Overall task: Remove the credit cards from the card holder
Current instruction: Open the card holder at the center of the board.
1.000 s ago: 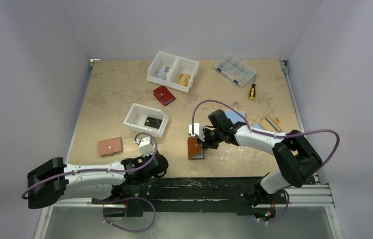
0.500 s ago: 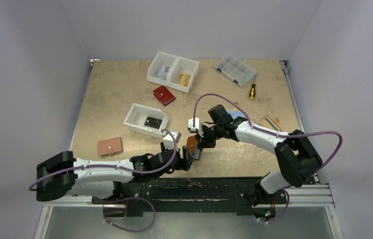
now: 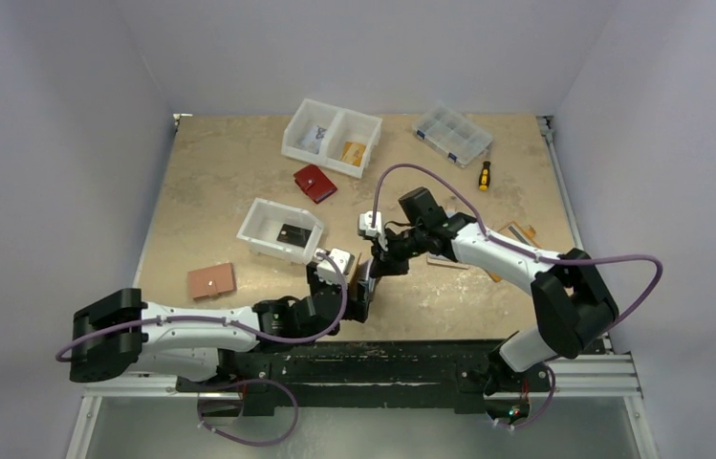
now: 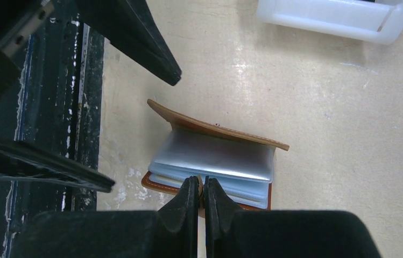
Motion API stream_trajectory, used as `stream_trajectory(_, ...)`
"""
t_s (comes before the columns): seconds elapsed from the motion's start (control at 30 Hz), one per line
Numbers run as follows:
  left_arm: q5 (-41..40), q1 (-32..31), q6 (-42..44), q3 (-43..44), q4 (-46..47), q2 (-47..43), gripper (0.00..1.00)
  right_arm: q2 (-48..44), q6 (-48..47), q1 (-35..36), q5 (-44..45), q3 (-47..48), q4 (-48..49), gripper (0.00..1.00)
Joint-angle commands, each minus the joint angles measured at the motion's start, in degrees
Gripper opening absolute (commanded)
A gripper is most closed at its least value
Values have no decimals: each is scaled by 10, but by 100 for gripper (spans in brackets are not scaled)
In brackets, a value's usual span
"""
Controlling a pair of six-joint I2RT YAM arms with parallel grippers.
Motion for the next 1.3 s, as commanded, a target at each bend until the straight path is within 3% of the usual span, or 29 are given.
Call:
stream_trajectory(0.0,-73,0,-20,35,-29,44,86,1,10,-3,-28,34,-10,0)
stream_trajectory(0.07,-90,2,-43,41,-51,55,91,-1,11,-4,-30,36,-11,0)
stream_trajectory(0.23,-97,22,-98,28,-78,36,91,-2,11,-7,-27,36,-12,0)
stream_trajectory(0.6,1,71,-118,-62,39,-40,92,2,12,-9,-26,37,-12,0)
stream_trajectory(1.07,19,72,-116,21,4,86,94,-4,14,-9,-29,38,-14,0)
stream_trajectory(1.2,19,72,-120,43,-13,117,91,-4,14,-9,-29,35,-13,0)
stream_trajectory(1.27,11,72,-128,55,-34,127,85,-5,15,-9,-27,34,-12,0)
